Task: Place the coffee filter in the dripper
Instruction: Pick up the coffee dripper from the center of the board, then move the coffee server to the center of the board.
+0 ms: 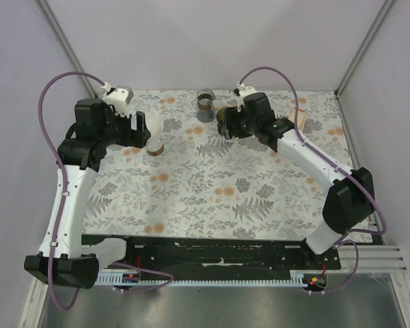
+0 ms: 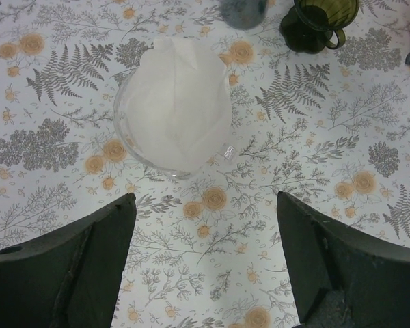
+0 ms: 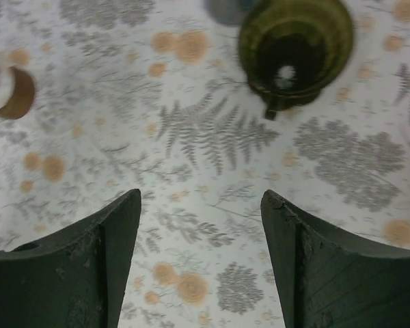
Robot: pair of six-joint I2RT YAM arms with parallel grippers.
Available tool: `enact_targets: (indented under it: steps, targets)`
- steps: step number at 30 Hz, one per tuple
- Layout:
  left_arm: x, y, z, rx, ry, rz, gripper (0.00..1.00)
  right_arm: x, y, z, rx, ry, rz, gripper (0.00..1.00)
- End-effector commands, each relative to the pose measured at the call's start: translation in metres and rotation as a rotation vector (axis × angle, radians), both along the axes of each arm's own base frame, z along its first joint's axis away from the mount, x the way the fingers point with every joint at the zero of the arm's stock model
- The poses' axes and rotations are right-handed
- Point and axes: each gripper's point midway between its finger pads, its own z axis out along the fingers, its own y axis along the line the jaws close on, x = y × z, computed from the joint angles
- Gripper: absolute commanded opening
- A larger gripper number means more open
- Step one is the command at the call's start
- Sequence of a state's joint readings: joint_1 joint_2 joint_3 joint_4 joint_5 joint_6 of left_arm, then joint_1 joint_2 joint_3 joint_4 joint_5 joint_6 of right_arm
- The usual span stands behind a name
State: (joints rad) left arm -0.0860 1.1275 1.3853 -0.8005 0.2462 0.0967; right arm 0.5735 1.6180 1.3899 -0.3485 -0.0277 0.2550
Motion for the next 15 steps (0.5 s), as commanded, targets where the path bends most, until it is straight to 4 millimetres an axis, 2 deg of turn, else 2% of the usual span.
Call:
enact_targets:
  steps: [1, 4, 8, 12, 15]
  targets:
    - [0.006, 0.002, 0.014, 0.014, -0.036, -0.016, 0.89, 0.046, -0.060, -0.006, -0.135, 0.003, -0.157, 0.78]
    - [0.010, 0.004, 0.013, 0.006, -0.026, -0.008, 0.89, 0.080, -0.075, -0.013, -0.134, 0.031, -0.209, 0.76]
    - [0.016, 0.007, 0.019, 0.012, -0.032, 0.000, 0.89, 0.107, -0.080, -0.042, -0.142, 0.102, -0.222, 0.74]
    - [0.031, -0.006, 0.042, -0.029, -0.074, -0.053, 0.88, 0.124, -0.083, -0.058, -0.135, 0.127, -0.227, 0.72]
    - [0.052, -0.019, 0.064, -0.078, -0.113, -0.081, 0.87, 0.133, -0.074, -0.068, -0.093, 0.156, -0.191, 0.68]
